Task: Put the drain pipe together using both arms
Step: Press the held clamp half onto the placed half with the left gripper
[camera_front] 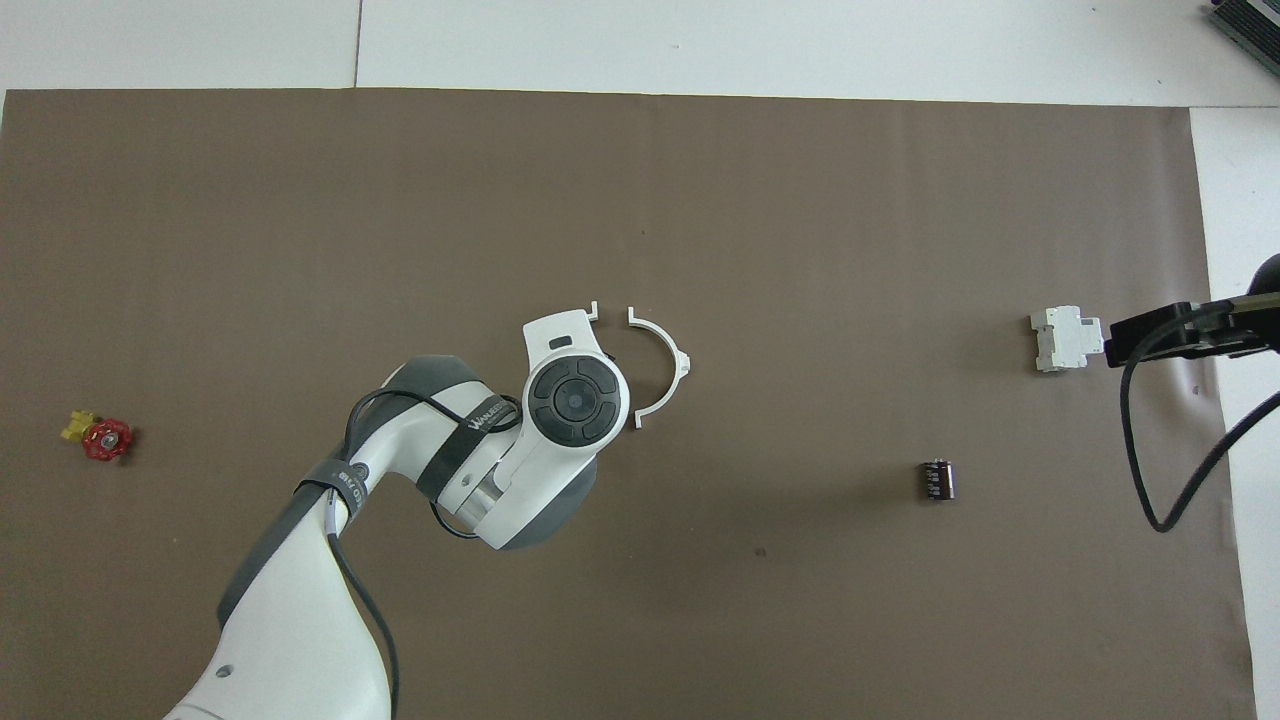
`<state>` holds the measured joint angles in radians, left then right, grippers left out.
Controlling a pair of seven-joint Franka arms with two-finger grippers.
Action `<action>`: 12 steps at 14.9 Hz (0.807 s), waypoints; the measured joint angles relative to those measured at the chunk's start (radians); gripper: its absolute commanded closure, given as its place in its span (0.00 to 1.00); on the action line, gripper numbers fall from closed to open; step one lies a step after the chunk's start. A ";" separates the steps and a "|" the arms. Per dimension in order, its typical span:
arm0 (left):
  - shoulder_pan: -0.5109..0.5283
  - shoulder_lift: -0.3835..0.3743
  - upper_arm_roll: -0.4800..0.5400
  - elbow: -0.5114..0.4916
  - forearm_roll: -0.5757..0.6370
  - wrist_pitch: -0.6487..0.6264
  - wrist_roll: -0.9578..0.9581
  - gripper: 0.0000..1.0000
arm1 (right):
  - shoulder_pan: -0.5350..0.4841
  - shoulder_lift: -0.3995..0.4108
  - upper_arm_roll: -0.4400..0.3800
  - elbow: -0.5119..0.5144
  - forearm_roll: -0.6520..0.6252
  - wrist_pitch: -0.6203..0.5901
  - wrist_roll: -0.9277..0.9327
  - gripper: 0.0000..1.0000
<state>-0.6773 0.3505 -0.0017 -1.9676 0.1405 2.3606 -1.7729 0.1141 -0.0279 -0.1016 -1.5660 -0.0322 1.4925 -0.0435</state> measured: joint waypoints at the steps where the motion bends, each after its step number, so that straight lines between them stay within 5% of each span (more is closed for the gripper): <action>1: -0.001 0.000 0.000 0.007 0.000 -0.005 0.000 1.00 | 0.000 0.000 0.000 0.000 0.000 0.000 0.000 0.00; 12: -0.001 0.011 0.001 0.044 0.000 -0.023 -0.002 1.00 | 0.000 0.000 0.000 0.000 0.000 0.000 0.000 0.00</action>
<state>-0.6784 0.3618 -0.0007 -1.9234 0.1405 2.3372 -1.7746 0.1140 -0.0279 -0.1016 -1.5660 -0.0322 1.4925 -0.0435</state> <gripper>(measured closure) 0.930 0.000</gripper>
